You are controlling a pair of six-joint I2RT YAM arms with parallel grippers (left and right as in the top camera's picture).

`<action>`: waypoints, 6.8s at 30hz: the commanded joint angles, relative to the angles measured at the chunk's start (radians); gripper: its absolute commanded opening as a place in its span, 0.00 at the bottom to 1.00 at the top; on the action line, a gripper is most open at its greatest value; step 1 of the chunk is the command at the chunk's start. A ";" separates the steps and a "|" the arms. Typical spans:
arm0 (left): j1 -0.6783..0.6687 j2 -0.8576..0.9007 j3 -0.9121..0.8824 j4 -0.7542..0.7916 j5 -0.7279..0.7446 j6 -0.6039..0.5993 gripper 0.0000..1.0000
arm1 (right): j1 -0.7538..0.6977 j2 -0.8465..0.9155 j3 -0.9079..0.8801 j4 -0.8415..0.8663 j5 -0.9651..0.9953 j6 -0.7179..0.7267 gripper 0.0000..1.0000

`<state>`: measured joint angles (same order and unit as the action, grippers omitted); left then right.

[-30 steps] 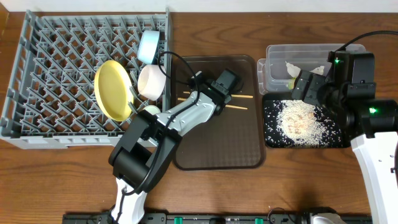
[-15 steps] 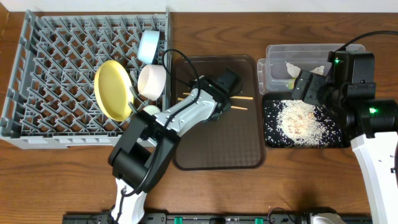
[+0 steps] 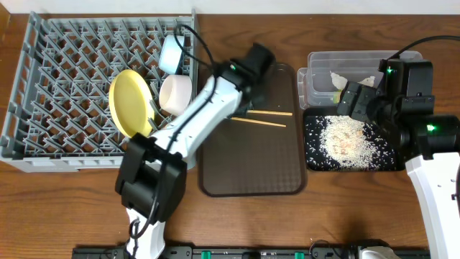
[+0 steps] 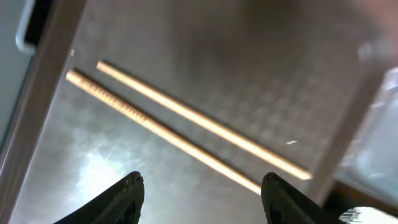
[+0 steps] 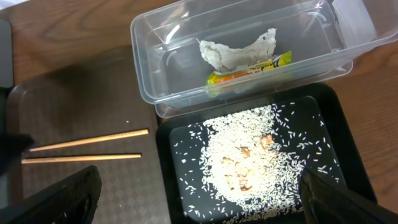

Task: Sort waste into correct bins and load items into the dishwasher
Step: 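Lower left gripper and grasp one wooden chopstick, then lift chopstick with left gripper and carry it to the rack, then insert chopstick upright into rack beside plate and release, then move left gripper back to the remaining chopstick on tray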

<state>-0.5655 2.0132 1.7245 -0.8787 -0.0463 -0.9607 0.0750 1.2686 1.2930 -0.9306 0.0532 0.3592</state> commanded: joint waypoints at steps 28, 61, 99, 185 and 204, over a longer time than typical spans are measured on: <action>0.011 0.233 -0.019 -0.037 0.088 -0.262 0.45 | -0.010 0.001 0.004 -0.002 0.010 0.010 0.99; -0.020 0.236 -0.118 0.027 0.080 -0.309 0.14 | -0.010 0.001 0.004 -0.002 0.010 0.010 0.99; 0.053 -0.371 -0.077 -0.164 -0.260 0.758 0.07 | -0.010 0.001 0.004 -0.002 0.010 0.010 0.99; -0.008 0.153 -0.013 0.239 0.046 0.112 0.34 | -0.010 0.001 0.004 -0.002 0.010 0.010 0.99; -0.103 0.157 -0.013 0.369 -0.206 -0.001 0.35 | -0.010 0.001 0.004 -0.002 0.010 0.010 0.99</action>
<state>-0.6678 2.1803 1.7061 -0.5205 -0.1951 -0.9291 0.0750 1.2686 1.2930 -0.9306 0.0532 0.3595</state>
